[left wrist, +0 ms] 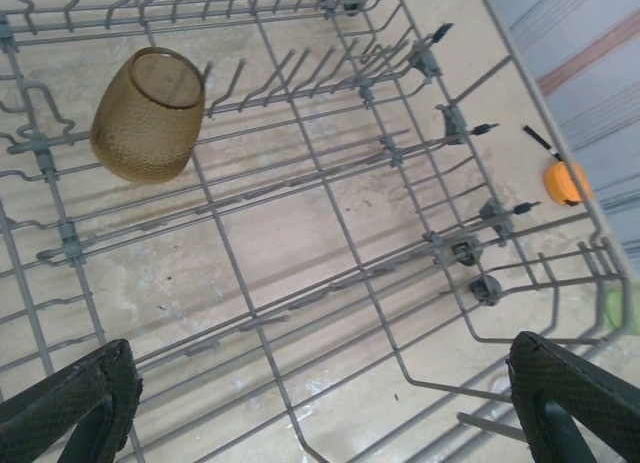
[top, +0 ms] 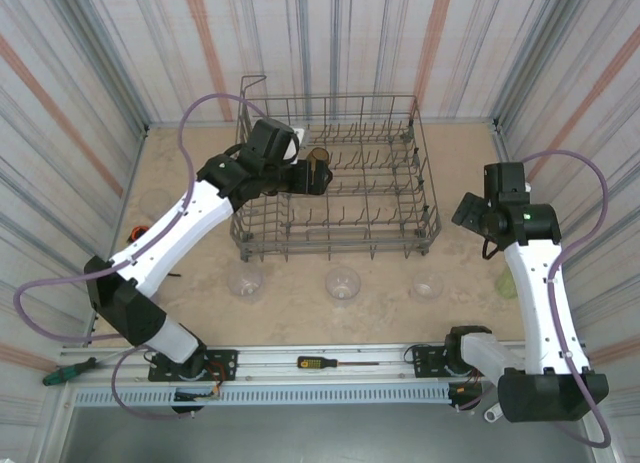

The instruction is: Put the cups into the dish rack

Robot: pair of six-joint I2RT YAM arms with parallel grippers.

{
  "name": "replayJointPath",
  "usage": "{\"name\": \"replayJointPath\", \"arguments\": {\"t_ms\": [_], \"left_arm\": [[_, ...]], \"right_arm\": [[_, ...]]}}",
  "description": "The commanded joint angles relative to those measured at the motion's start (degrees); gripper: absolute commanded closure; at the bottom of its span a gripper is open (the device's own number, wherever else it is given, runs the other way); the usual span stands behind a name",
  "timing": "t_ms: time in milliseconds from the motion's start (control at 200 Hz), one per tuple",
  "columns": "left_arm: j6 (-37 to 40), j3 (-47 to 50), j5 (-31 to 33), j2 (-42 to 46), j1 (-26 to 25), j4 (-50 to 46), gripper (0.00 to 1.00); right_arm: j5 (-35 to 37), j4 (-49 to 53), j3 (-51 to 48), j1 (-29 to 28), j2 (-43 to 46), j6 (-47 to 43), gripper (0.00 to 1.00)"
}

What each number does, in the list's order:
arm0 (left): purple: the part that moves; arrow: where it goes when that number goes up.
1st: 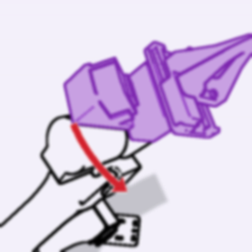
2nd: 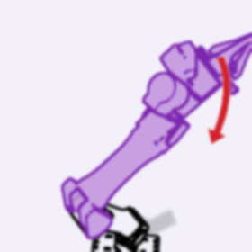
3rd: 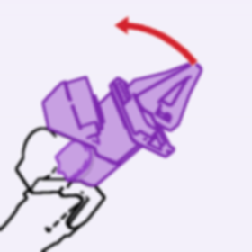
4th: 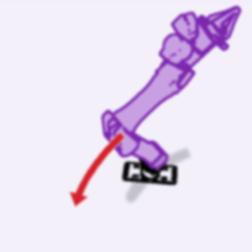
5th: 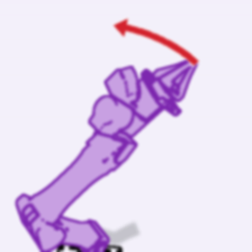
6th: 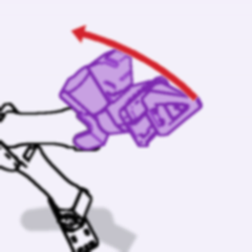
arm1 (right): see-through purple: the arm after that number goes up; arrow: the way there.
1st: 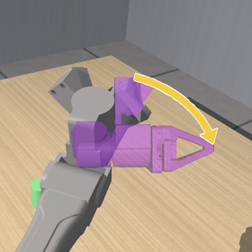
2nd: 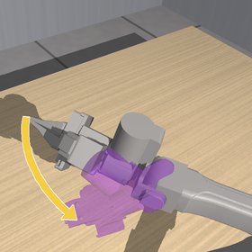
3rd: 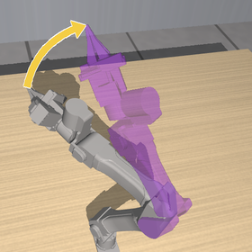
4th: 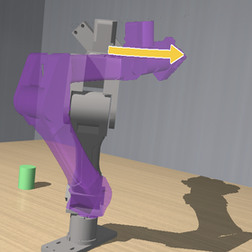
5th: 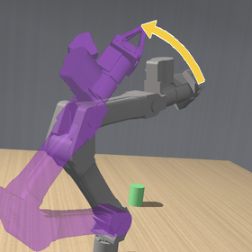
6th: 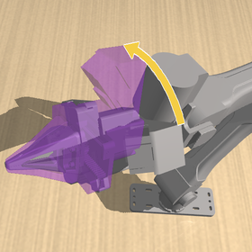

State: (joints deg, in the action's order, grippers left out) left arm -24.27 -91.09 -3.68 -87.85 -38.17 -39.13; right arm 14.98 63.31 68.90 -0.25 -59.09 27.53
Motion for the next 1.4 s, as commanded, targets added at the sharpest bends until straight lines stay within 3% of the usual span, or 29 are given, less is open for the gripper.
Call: {"name": "replayJointPath", "arguments": {"t_ms": [0, 271, 476, 796, 1022, 1257, 1398], "left_arm": [[-0.6, 1.0, -0.7, 2.2, -0.4, -0.5, 0.01], [6.2, 3.2, 0.1, 4.8, -0.4, 3.6, 0.01], [12.4, -1.5, -1.0, 2.1, -0.4, 2.3, 0.01], [12.1, -2.8, -3.2, -0.9, -0.4, 3.2, 0.01], [11.3, -5.6, -3.9, -3.6, -0.4, 3.5, 0.01], [11.2, -7.9, -5.3, -5.7, -0.4, 3.2, 0.01], [12.4, -12.9, -5.4, -8.1, -0.4, 0.3, 0.01]], "right_arm": [[-0.8, 1.5, -0.9, 2.1, 0.1, -3.2, 0.01], [-1.2, 0.6, -3.4, 6.9, 0.4, -3.8, 0.01], [-2.5, -0.3, -4.7, 10.6, -1.9, -5.0, 0.01], [-3.7, -2.2, -4.6, 16.7, -7.8, -9.1, 0.01], [-2.0, -4.2, -4.6, 17.9, -10.7, -8.6, 0.02], [1.9, -4.4, -6.4, 19.7, -12.9, -7.5, 0.17], [-1.3, -7.1, -9.5, 21.5, -12.2, -6.9, 0.29]]}}
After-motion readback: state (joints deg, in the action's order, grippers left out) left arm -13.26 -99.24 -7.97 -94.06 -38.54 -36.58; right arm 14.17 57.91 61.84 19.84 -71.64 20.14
